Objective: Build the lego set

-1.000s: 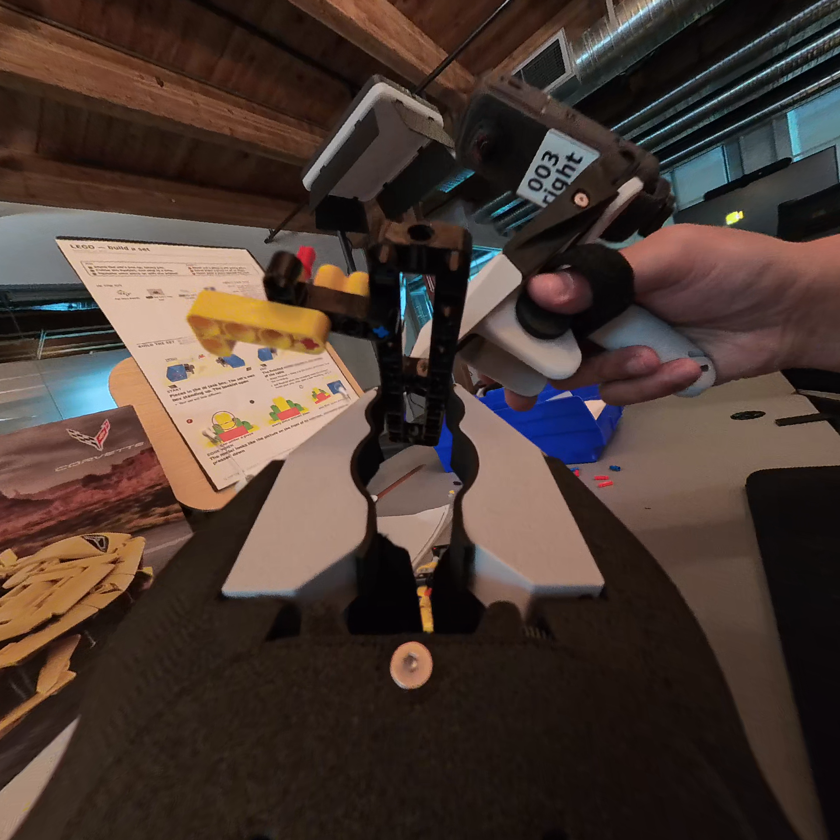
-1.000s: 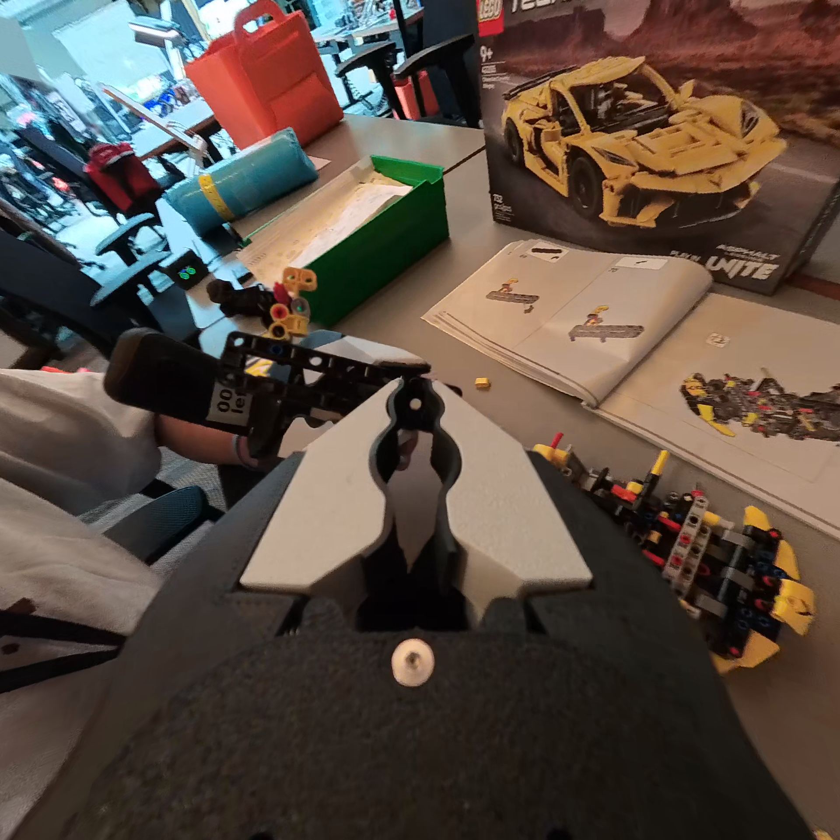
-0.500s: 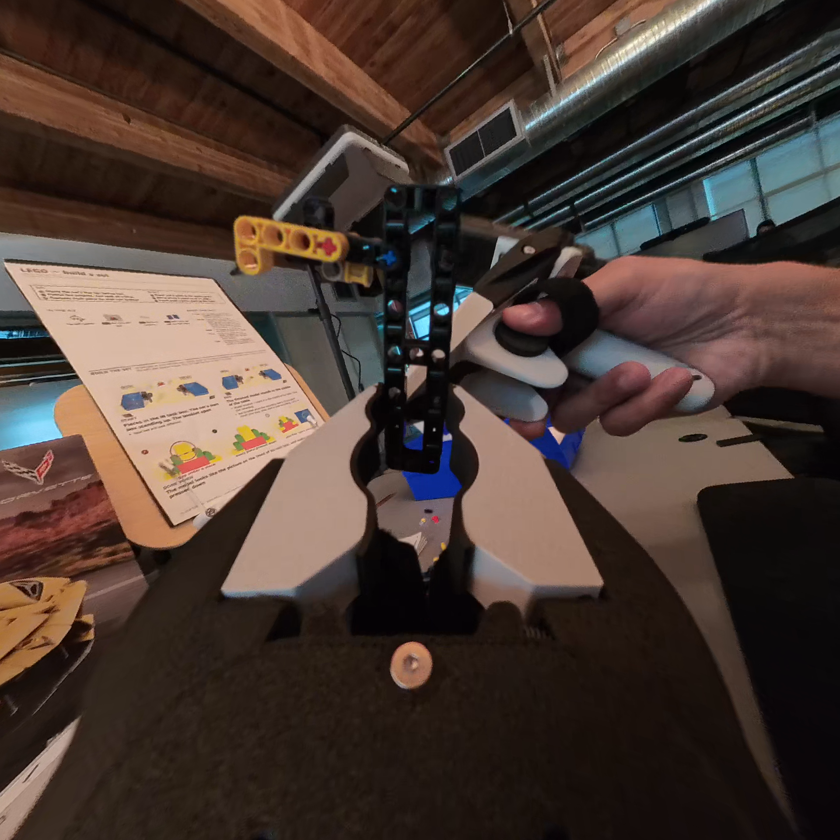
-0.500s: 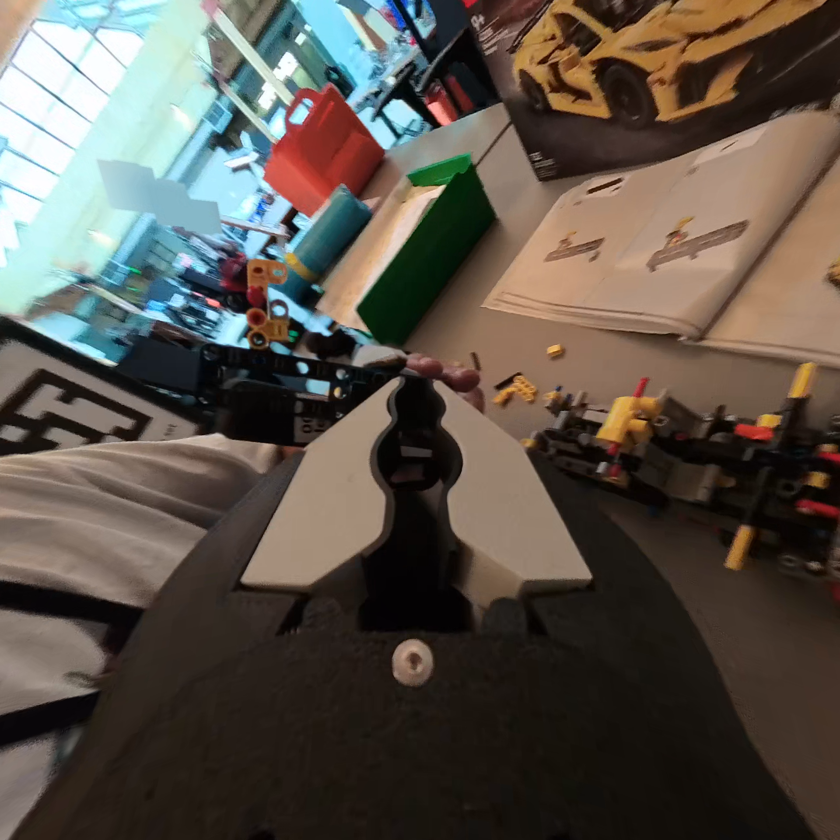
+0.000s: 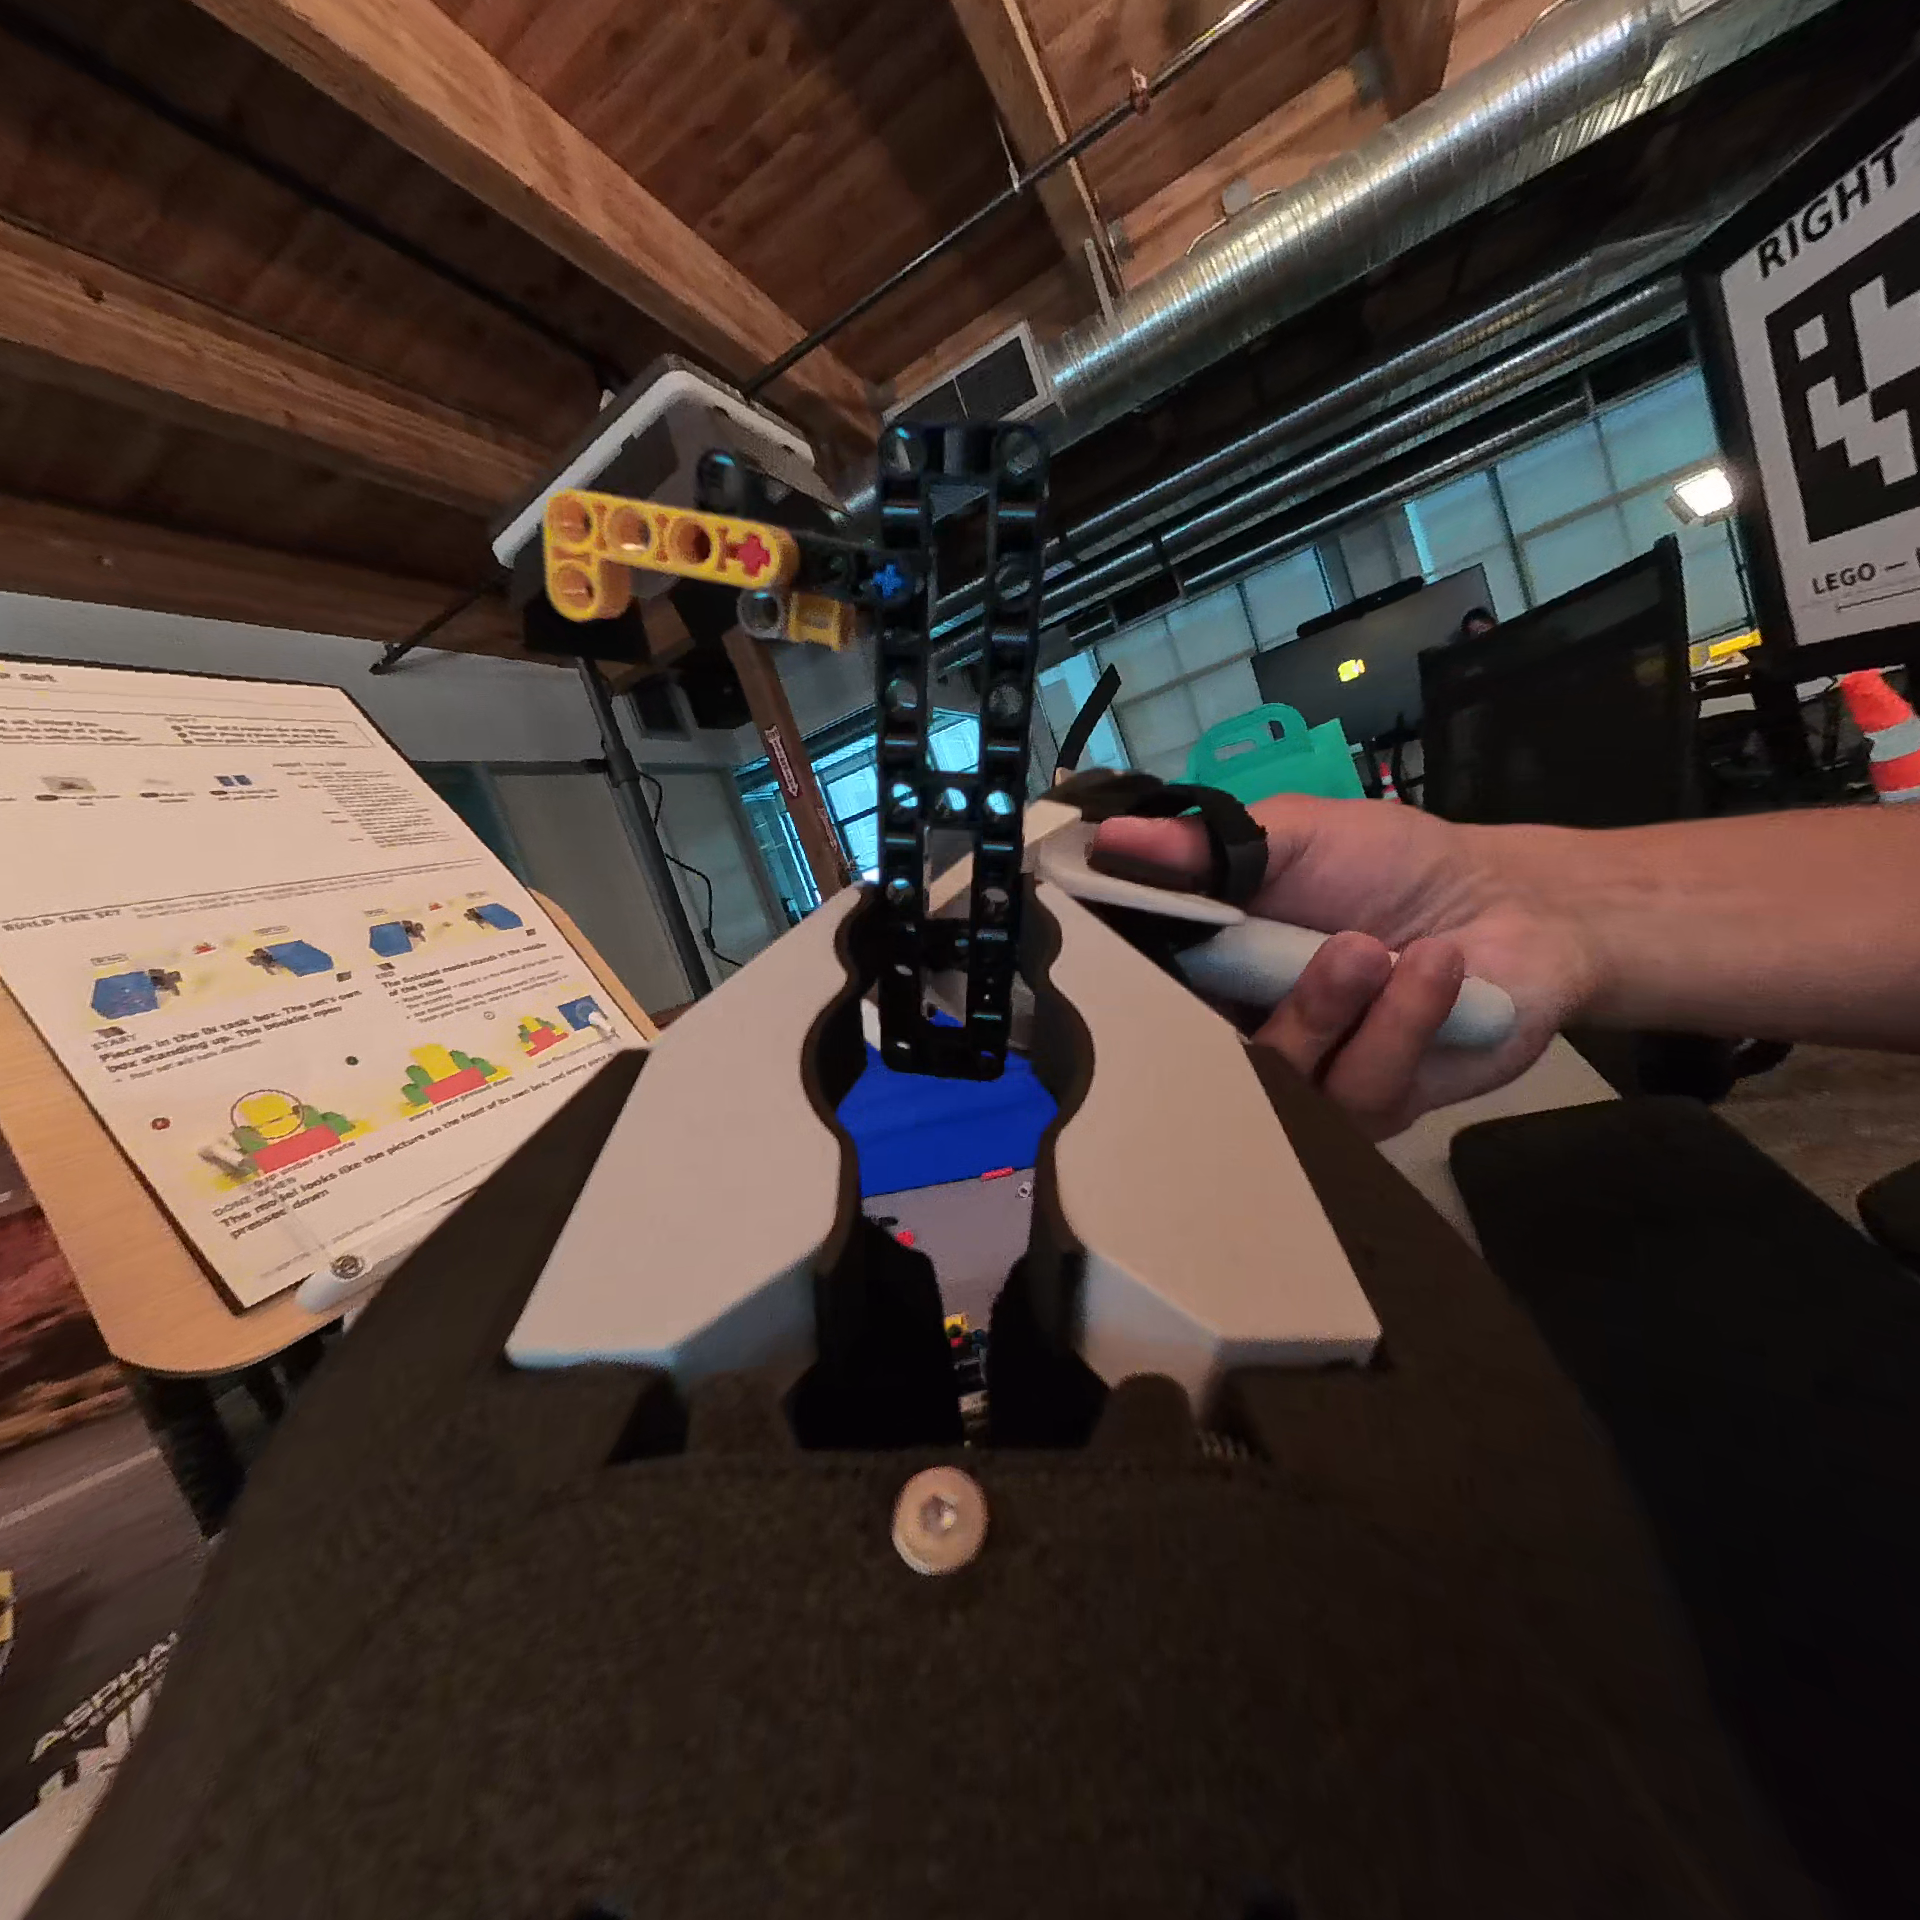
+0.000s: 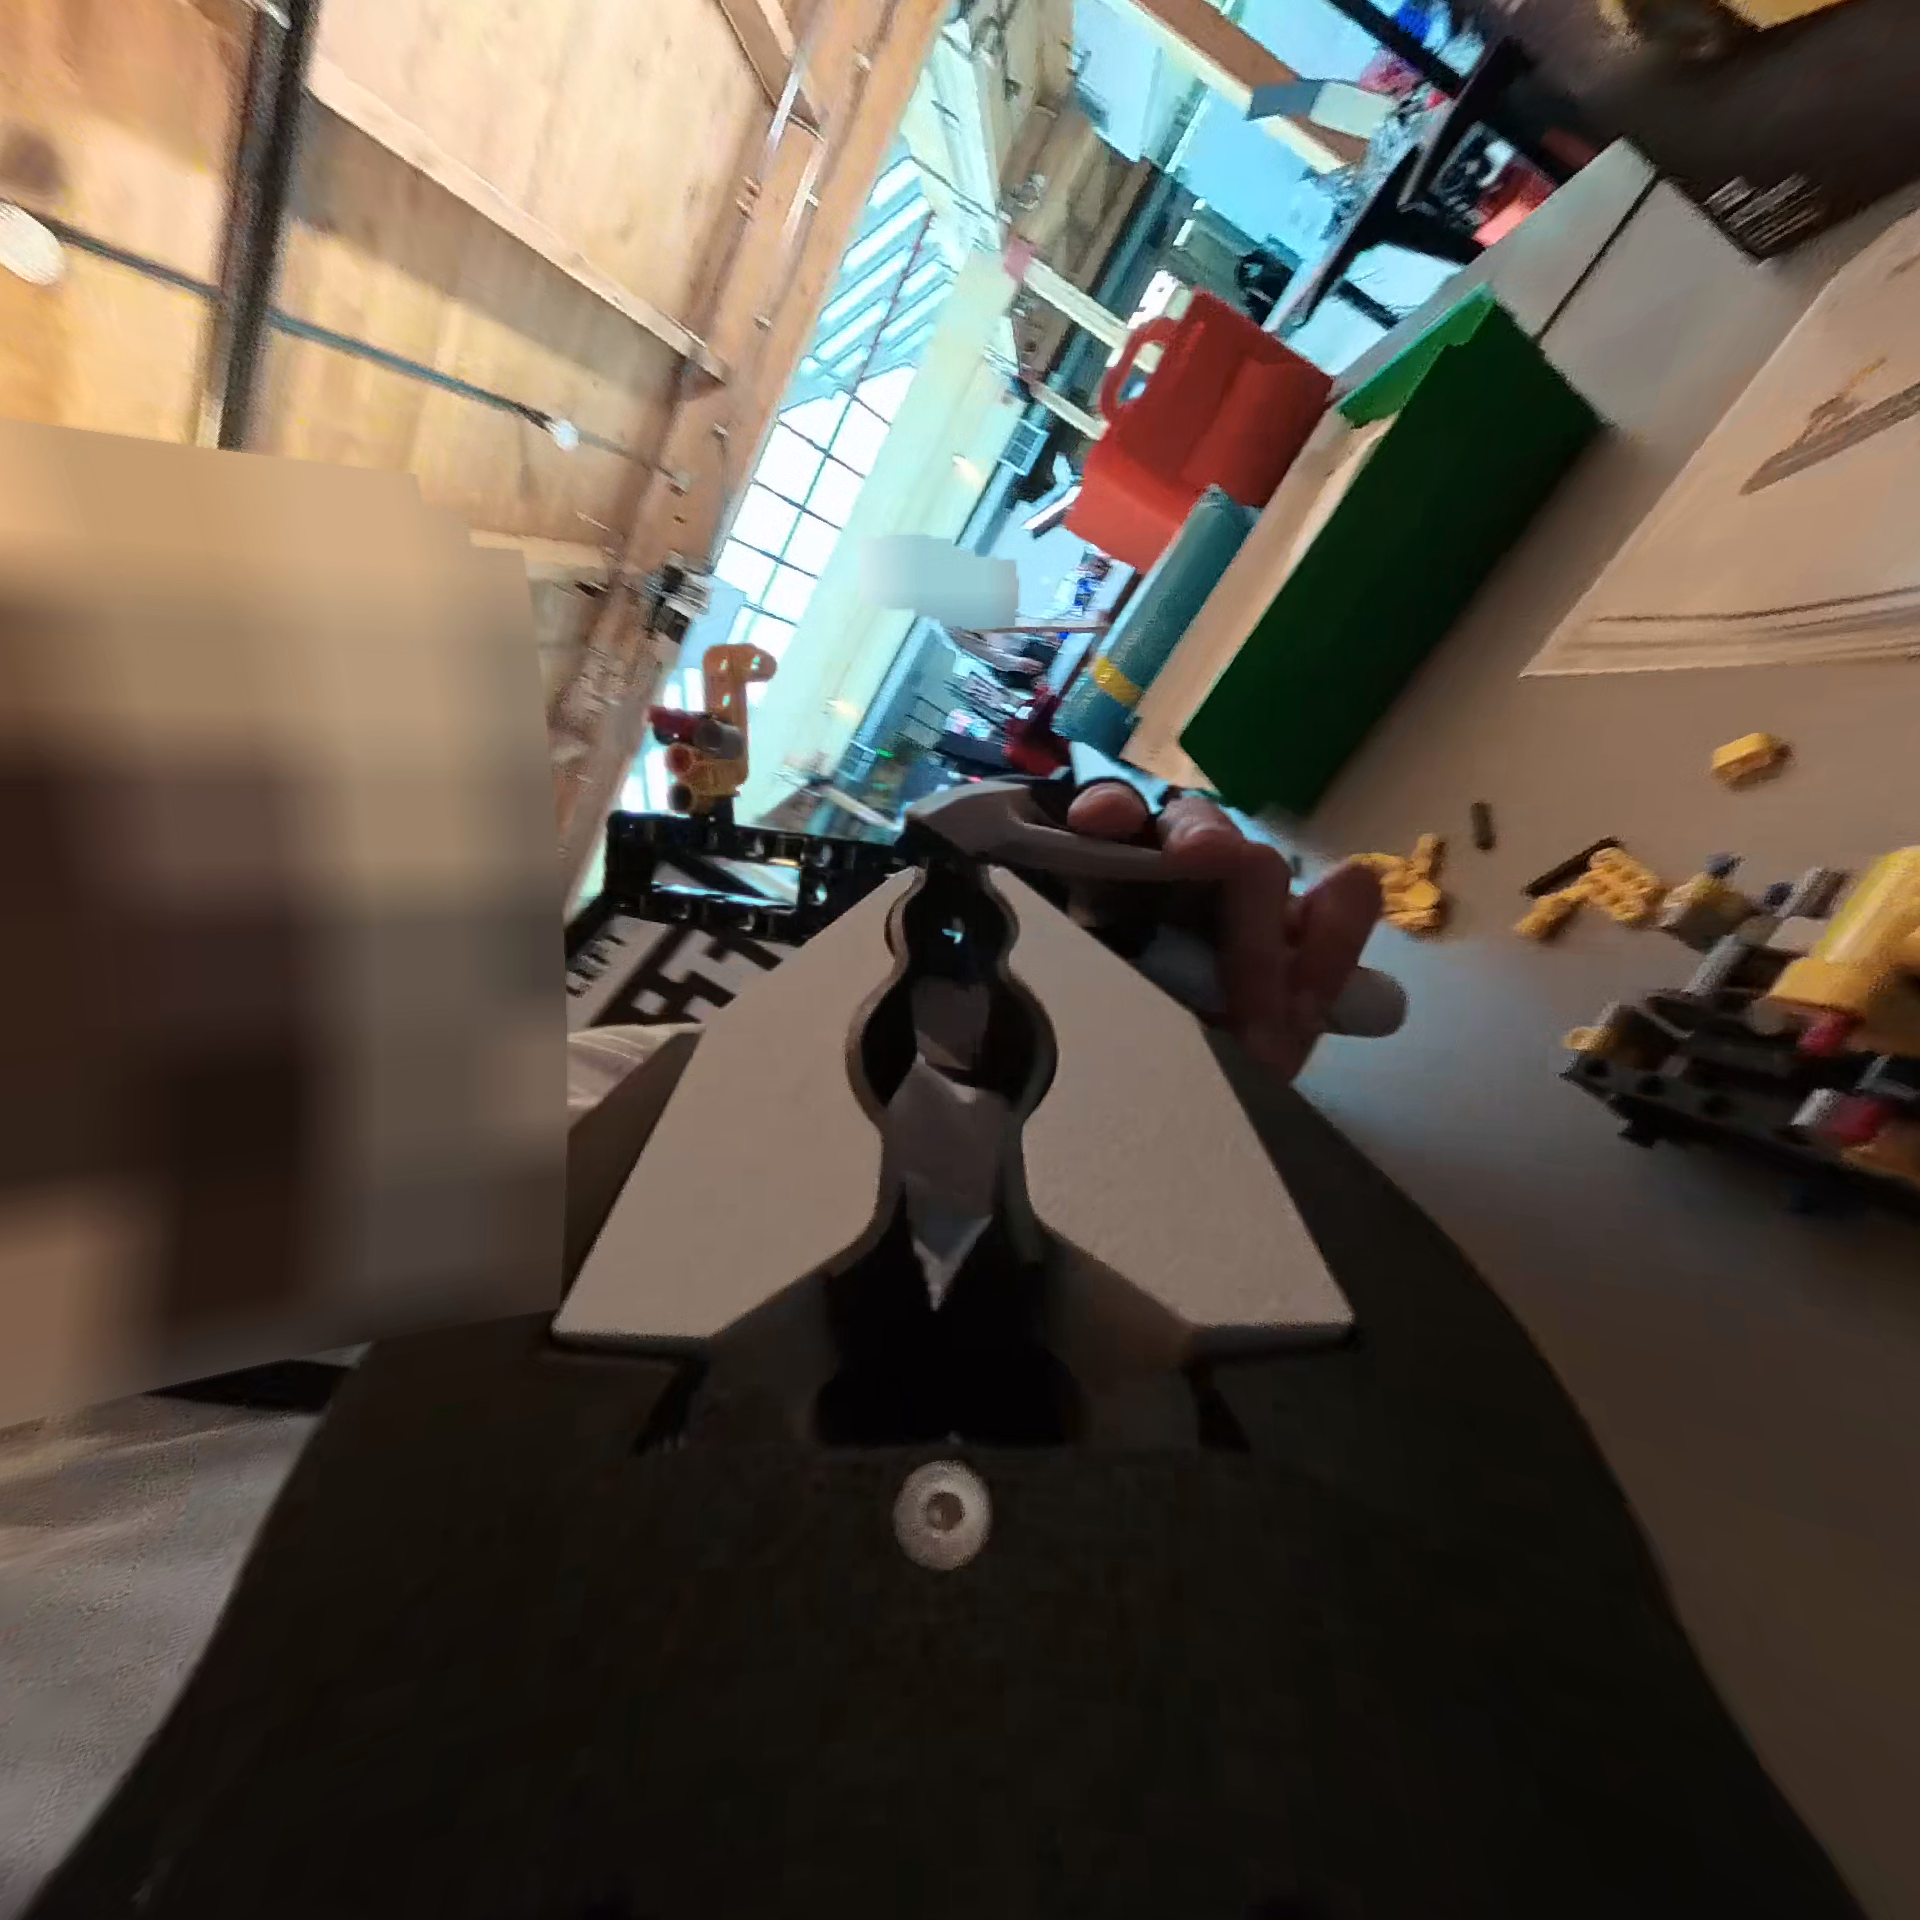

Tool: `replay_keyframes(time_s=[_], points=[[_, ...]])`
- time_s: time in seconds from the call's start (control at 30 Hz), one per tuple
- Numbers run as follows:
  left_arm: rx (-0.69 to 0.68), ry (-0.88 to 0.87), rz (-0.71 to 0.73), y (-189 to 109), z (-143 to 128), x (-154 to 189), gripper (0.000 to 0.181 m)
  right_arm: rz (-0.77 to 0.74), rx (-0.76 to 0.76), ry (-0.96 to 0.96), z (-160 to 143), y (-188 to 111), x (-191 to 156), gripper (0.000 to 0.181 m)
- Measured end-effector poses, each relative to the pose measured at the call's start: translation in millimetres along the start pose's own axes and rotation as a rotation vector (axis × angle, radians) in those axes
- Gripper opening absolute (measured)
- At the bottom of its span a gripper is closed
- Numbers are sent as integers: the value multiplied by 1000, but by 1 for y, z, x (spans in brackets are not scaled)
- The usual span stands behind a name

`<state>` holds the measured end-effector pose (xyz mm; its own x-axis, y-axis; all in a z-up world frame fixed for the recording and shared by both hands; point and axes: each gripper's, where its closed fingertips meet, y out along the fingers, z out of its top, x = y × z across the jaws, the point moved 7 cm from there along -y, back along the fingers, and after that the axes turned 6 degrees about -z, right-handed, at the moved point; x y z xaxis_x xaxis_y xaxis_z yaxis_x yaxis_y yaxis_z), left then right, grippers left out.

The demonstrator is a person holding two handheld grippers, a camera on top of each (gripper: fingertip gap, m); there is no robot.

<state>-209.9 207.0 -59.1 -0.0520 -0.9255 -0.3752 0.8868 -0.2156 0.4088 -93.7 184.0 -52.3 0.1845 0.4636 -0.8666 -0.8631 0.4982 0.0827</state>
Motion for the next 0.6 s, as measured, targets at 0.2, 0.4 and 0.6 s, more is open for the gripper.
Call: replay_keyframes(time_s=[0.2,0.4,0.6], points=[[-82,83,-16,-1,-12,-1,26,-236,-54,-234,3,1,-15,5],[-171,122,10,0,-23,-2,26,-540,-101,-491,2,5,-27,6],[-180,194,43,1,-22,3,26,-681,-116,-573,-3,8,-34,6]])
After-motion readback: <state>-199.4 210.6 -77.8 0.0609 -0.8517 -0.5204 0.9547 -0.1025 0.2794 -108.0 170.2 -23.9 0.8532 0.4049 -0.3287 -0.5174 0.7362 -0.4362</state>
